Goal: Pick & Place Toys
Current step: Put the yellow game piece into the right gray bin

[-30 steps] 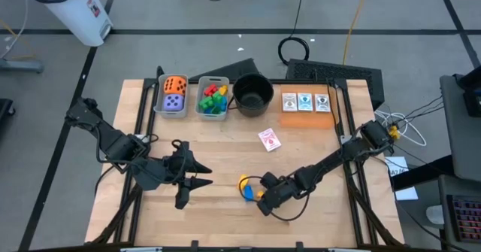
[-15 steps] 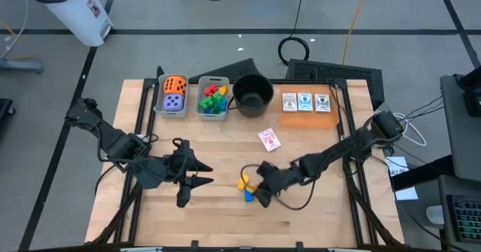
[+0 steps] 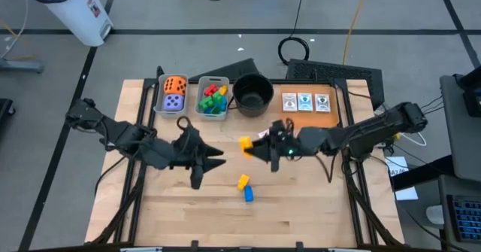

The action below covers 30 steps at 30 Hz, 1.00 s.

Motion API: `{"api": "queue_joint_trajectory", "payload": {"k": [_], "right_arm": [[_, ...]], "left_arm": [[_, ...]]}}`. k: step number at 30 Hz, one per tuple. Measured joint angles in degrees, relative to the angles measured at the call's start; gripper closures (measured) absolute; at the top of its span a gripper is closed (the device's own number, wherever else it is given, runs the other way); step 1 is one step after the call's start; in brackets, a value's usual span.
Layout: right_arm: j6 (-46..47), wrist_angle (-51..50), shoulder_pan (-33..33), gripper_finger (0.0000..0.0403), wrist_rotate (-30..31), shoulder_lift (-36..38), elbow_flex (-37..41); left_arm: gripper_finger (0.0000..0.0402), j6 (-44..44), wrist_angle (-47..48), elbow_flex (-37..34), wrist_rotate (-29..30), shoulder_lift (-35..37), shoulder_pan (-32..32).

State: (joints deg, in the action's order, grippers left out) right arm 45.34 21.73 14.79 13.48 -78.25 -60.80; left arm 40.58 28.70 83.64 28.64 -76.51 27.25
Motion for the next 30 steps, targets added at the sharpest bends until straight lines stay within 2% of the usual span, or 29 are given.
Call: {"api": "queue_joint_trajectory", "payload": {"k": [6, 11, 16, 22, 27, 30], "right_arm": [[-4.51, 5.39, -2.19, 0.0291, -0.07, 2.09, 0.00], [-5.76, 10.51, -2.48, 0.0288, -0.18, 2.26, 0.00], [-5.70, 10.65, -2.49, 0.0292, -1.28, 2.27, -0.02], [-5.72, 11.01, -2.47, 0.0289, -1.74, 2.25, -0.09], [-5.72, 12.18, -2.47, 0.0293, -3.27, 2.27, -0.11], [-5.72, 12.56, -2.47, 0.0289, -3.29, 2.27, -0.11]], "left_arm": [[0.0245, 0.09, -3.55, 0.04, -1.00, -1.78, -5.49], [0.0245, -2.80, -8.30, 0.04, -6.02, -4.45, -9.70], [0.0245, -8.31, -13.10, 0.02, -10.31, -6.64, -12.22], [0.0245, -8.63, -15.17, 0.04, -15.14, -8.64, -14.67], [0.0245, -11.38, -20.04, 0.00, -21.70, -9.87, -16.09], [0.0245, -12.64, -21.57, -0.07, -22.87, -10.14, -16.60]]}}
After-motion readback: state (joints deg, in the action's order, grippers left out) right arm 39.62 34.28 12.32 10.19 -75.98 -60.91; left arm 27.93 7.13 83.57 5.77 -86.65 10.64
